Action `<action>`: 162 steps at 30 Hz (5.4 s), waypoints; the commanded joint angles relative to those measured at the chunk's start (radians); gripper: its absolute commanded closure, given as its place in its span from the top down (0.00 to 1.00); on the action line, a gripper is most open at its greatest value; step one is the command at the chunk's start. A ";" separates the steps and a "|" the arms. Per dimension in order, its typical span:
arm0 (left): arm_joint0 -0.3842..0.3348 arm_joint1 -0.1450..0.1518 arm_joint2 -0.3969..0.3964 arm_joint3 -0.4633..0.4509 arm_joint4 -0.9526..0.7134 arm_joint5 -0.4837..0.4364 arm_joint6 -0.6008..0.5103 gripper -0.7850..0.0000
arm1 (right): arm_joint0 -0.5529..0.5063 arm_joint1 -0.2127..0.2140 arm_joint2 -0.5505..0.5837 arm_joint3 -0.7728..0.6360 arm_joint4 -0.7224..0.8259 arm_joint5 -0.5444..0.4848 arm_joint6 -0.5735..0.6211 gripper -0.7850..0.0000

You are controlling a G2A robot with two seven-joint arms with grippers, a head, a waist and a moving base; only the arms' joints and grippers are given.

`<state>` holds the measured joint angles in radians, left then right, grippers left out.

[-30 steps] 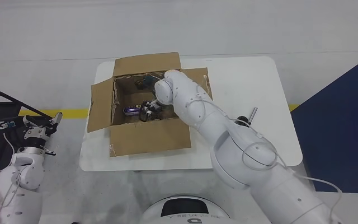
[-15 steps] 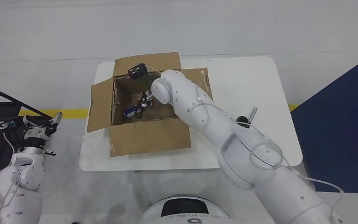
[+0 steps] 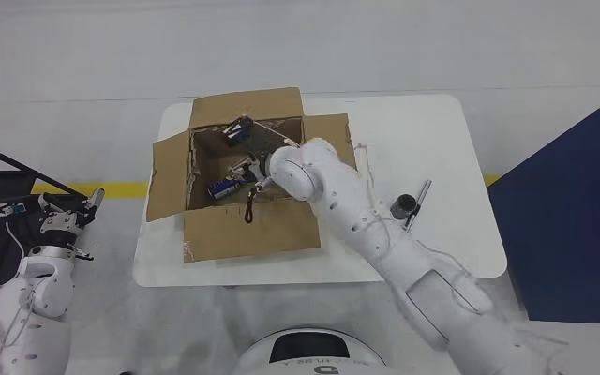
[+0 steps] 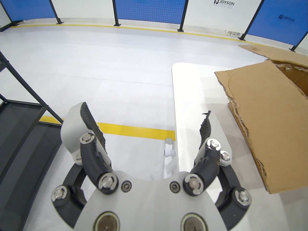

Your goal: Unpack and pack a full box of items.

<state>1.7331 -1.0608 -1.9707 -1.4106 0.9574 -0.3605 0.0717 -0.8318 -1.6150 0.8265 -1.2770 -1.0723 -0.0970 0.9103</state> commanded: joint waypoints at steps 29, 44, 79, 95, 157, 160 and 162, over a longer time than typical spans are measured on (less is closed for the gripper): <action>0.000 0.000 0.000 0.000 0.000 0.000 0.000 1.00 | -0.972 0.153 0.588 -0.831 -0.049 0.068 -0.650 0.00; 0.000 0.000 0.000 0.000 0.000 0.000 0.000 1.00 | -0.812 0.163 0.744 -0.656 0.117 0.376 -0.422 0.00; 0.000 0.000 0.000 0.000 0.000 0.000 0.000 1.00 | -0.542 0.185 0.698 -0.384 0.006 0.592 -0.123 0.00; 0.000 0.000 0.000 0.000 0.000 0.000 0.000 1.00 | -0.480 0.200 0.732 -0.336 -0.078 0.671 -0.019 0.07; 0.000 0.000 0.000 0.000 0.000 0.000 0.000 1.00 | -0.635 0.189 0.687 -0.661 0.186 0.562 -0.293 1.00; 0.000 0.000 0.000 0.000 0.000 0.000 0.000 1.00 | -0.655 0.188 0.649 -0.701 0.237 0.467 -0.296 1.00; 0.000 0.000 0.000 0.000 0.000 0.000 0.000 1.00 | -0.653 0.190 0.636 -0.701 0.238 0.447 -0.259 1.00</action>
<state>1.7331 -1.0608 -1.9707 -1.4106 0.9574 -0.3605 0.0717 -1.4870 -1.4255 1.4653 -1.9799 -0.8311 0.3550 0.6350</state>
